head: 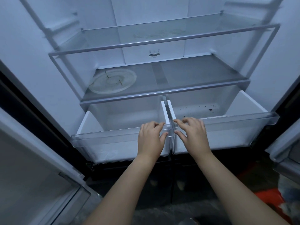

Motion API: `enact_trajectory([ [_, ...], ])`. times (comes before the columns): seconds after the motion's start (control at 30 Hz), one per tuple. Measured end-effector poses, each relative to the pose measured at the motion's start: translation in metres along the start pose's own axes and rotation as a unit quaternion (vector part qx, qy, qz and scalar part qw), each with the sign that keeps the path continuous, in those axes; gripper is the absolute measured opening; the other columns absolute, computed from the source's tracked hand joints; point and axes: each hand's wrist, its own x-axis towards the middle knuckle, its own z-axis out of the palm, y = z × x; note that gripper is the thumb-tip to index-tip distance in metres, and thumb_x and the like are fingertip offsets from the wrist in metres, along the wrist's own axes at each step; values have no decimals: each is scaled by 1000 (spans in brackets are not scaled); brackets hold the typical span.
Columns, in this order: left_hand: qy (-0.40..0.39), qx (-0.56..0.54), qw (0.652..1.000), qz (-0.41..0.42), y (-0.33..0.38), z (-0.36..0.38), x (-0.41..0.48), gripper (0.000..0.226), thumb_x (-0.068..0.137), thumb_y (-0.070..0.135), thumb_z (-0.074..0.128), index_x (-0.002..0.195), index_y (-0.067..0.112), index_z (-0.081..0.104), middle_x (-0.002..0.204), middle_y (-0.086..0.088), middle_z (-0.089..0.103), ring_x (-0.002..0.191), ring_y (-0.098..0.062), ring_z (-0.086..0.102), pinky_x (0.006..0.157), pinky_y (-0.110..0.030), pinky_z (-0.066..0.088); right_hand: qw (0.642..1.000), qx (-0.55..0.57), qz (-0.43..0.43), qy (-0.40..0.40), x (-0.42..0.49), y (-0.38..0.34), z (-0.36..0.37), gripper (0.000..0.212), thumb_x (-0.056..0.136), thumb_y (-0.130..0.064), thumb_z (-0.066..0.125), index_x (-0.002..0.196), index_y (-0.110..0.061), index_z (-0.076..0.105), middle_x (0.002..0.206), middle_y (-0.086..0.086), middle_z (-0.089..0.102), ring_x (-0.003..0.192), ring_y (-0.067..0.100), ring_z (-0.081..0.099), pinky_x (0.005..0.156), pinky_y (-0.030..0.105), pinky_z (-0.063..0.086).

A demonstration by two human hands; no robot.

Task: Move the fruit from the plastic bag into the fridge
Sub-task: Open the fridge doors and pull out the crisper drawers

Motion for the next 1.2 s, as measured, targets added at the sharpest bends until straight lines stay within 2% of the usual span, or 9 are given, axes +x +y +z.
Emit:
enact_trajectory([
  [0.13,6,7,1000,0,3,1,-1,31,79,28,73,108,17,69,85,-1,61,81,-24,55,79,-32,41,1000,1,0,-12,1,1,-3,34,81,-23,72,114,-21,65,96,4,61,93,26,57,90,30,26],
  [0.4,2,8,1000,5,6,-1,-3,33,80,27,72,110,16,69,86,-1,61,83,-22,55,81,-33,43,999,11,14,-42,1,1,-8,33,81,-27,71,113,-23,66,97,1,61,96,23,56,90,33,31],
  [0.67,20,12,1000,10,8,2,-12,33,77,27,75,108,16,69,85,1,62,82,-21,56,81,-32,45,999,26,21,-43,-10,8,-15,32,82,-34,70,113,-28,66,97,-3,60,99,18,53,95,32,27],
  [0.8,22,19,999,19,6,3,-10,34,77,26,75,108,16,69,85,1,63,82,-21,57,82,-33,45,998,32,23,-46,-8,9,-15,35,82,-43,60,114,-31,66,96,-6,60,97,16,52,94,28,22],
  [0.9,26,18,999,26,7,3,-10,34,77,26,75,109,15,69,85,0,64,82,-22,58,82,-34,46,998,39,23,-52,-4,11,-18,36,79,-46,62,113,-33,66,93,-10,60,94,13,51,92,24,19],
  [1.0,29,18,999,26,6,4,-11,33,77,26,75,108,15,70,85,-1,64,82,-22,58,82,-35,45,996,61,19,-63,1,14,-18,37,76,-44,71,111,-34,67,88,-10,59,90,13,51,94,27,22],
  [1.1,26,14,999,21,5,4,-11,33,77,27,75,108,16,70,85,0,64,82,-23,58,83,-34,44,996,51,3,-76,9,19,-21,41,72,-50,70,109,-31,69,82,-7,58,83,12,48,103,39,31],
  [1.17,19,13,1000,20,4,2,-11,33,77,28,74,107,16,70,85,0,63,81,-23,58,82,-34,43,994,13,6,-106,13,22,-25,50,71,-60,63,106,-25,69,81,-5,59,82,17,50,87,36,41],
  [1.2,17,14,1000,19,4,2,-10,32,77,28,74,107,17,70,84,0,63,80,-23,58,81,-34,43,994,-10,8,-113,13,23,-26,54,71,-65,59,101,-21,68,80,-4,59,81,19,51,80,33,40],
])
